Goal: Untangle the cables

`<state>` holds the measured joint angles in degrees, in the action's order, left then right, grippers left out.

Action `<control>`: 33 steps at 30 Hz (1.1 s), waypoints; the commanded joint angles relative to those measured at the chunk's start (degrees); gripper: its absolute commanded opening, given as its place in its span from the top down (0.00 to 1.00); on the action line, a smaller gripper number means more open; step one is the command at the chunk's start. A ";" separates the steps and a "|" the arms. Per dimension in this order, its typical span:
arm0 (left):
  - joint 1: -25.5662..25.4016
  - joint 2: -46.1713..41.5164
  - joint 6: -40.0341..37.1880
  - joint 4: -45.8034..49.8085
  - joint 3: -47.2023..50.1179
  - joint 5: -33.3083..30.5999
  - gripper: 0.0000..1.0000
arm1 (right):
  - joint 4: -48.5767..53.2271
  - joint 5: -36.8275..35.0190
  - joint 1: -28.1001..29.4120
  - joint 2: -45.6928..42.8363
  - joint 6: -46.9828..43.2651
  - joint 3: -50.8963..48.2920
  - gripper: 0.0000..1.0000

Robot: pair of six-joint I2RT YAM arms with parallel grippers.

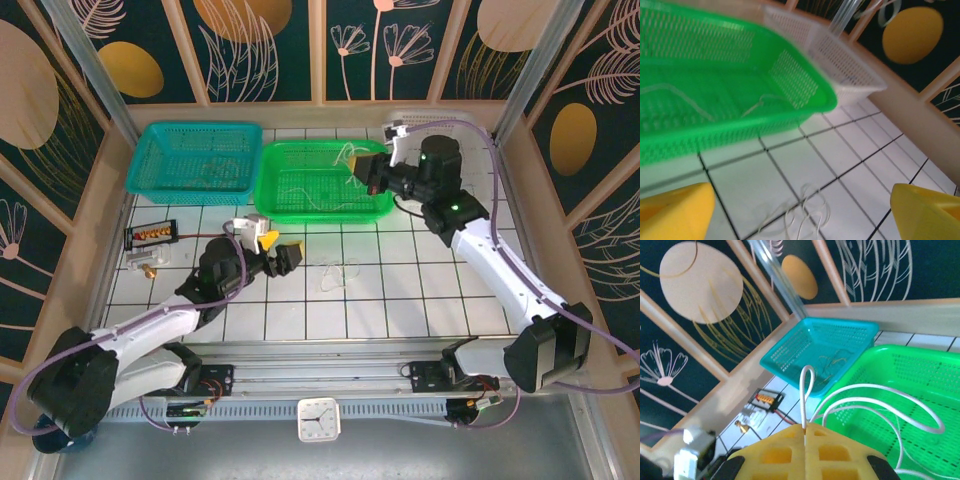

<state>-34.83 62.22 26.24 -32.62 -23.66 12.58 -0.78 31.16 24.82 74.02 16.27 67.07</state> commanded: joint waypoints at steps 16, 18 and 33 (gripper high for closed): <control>-0.14 8.33 -5.81 -0.16 -13.86 8.19 0.11 | 2.44 -3.03 10.83 0.72 -2.10 -0.54 1.00; -0.10 8.86 -6.22 -0.16 -14.10 8.42 0.12 | 2.53 -3.19 11.47 0.69 -2.12 -0.19 1.00; -0.10 9.94 -8.53 0.00 -13.79 8.68 0.23 | 3.63 -4.17 14.71 0.12 -2.34 1.55 1.00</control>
<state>-34.83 71.61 19.42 -31.64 -36.23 19.66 2.13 27.99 38.92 74.48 14.85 66.48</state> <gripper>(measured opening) 0.775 0.046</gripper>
